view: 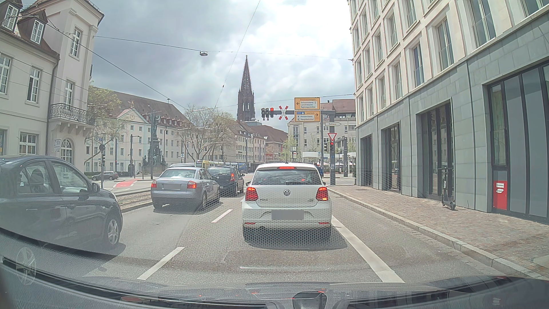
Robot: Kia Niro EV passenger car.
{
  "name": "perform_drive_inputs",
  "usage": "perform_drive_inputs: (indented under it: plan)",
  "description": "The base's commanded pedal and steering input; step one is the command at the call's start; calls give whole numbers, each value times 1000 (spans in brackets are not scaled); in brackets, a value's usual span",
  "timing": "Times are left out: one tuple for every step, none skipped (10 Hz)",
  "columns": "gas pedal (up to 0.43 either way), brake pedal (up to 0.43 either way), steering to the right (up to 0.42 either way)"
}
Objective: Follow the waypoints while adhering to traffic rules and regulations
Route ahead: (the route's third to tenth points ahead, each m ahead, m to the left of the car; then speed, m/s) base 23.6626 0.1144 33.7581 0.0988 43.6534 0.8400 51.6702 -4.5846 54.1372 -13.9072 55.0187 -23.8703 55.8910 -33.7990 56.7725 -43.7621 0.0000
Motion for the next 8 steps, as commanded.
perform_drive_inputs:
  plan:
    - [0,232,-11]
    - [0,232,-11]
    - [0,232,-11]
    - [0,232,-11]
    - [0,232,-11]
    - [0,232,-11]
    - [0,232,-11]
    - [0,232,-11]
